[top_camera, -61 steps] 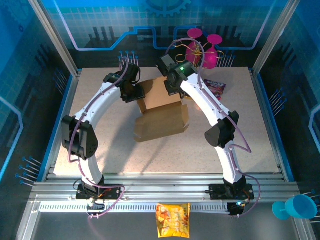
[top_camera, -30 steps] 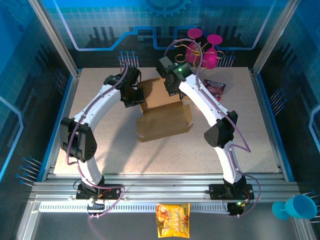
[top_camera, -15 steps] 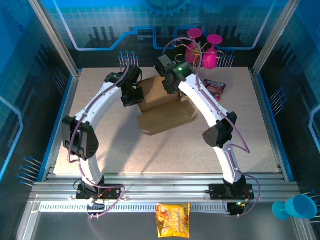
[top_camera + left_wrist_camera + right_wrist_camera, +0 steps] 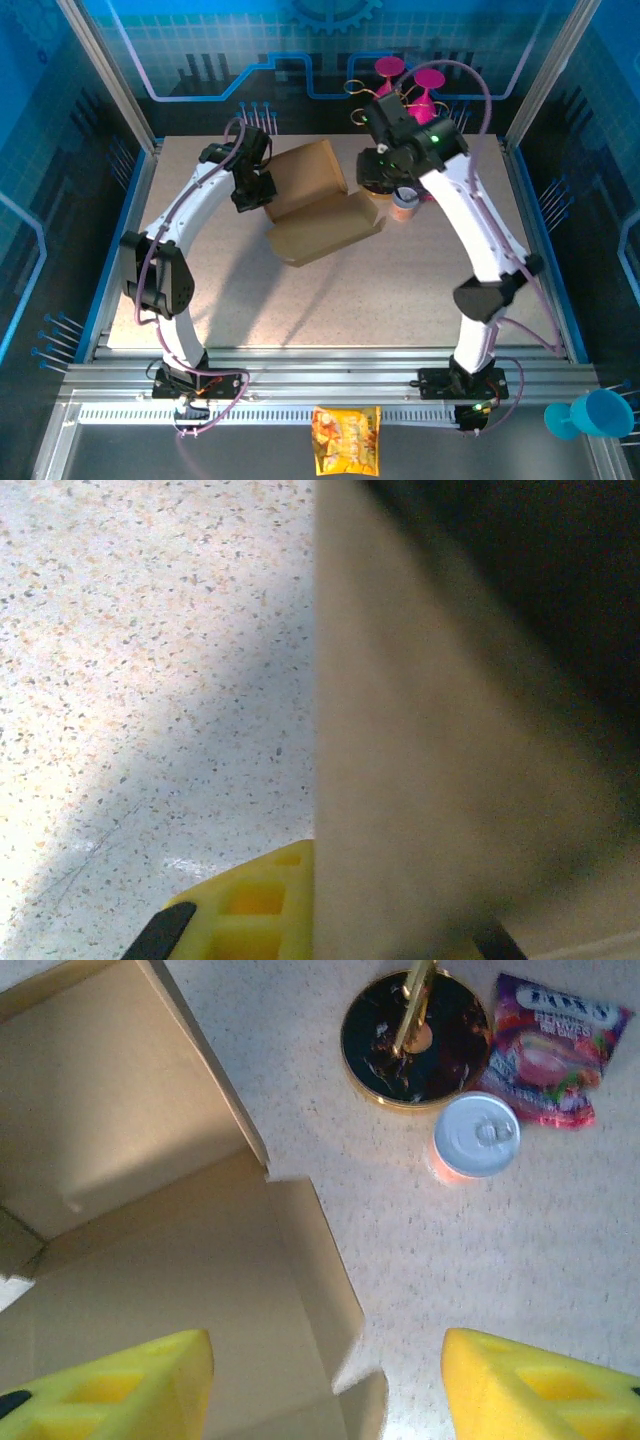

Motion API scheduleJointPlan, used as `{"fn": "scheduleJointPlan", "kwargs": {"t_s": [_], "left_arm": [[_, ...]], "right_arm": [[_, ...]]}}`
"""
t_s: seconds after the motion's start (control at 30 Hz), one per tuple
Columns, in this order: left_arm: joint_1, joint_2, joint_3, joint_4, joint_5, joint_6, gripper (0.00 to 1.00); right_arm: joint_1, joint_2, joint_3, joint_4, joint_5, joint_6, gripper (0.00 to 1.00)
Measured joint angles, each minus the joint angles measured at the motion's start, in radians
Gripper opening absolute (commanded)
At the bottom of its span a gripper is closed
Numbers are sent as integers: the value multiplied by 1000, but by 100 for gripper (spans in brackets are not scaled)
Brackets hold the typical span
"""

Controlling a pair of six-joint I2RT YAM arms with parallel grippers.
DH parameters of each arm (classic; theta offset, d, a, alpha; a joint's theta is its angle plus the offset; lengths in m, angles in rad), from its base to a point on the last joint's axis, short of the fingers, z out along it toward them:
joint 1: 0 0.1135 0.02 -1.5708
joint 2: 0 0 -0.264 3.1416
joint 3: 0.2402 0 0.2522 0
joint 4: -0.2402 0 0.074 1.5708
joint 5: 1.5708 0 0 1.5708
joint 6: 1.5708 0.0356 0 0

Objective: Fold the paper box

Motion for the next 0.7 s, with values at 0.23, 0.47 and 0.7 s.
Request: {"fn": "scheduleJointPlan", "kwargs": {"t_s": [0.23,0.47,0.7], "left_arm": [[29,0,-8,-5,-8,-52,0],[37,0,-14,-4,-7,-76,0],[37,0,-17,-3,5,-80,0]], "right_arm": [[-2,-353,-528,189,-184,288,62],[11,-418,-919,536,-391,566,61],[27,-335,-902,687,-447,636,54]]}}
